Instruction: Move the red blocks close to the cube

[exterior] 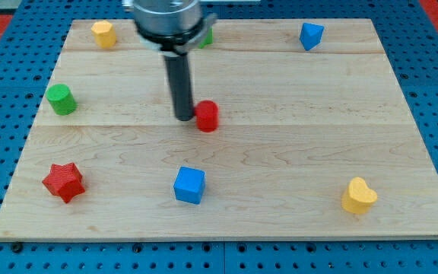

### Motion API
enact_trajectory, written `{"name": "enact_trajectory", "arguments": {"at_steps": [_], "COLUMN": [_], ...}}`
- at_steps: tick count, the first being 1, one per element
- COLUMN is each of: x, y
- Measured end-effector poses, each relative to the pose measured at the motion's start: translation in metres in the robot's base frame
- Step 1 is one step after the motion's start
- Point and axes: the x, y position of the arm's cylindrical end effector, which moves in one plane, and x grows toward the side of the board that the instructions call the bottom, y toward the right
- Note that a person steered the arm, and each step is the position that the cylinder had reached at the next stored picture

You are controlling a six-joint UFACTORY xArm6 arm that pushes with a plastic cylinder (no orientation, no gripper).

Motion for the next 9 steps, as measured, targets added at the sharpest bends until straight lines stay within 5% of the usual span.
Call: {"name": "enact_trajectory", "arguments": {"at_steps": [2,4,5,7,9], "x": [-0.030,0.066,0.067,0.067,0.116], "y": [0.045,0.039,0.017,-0.216,-0.176]}}
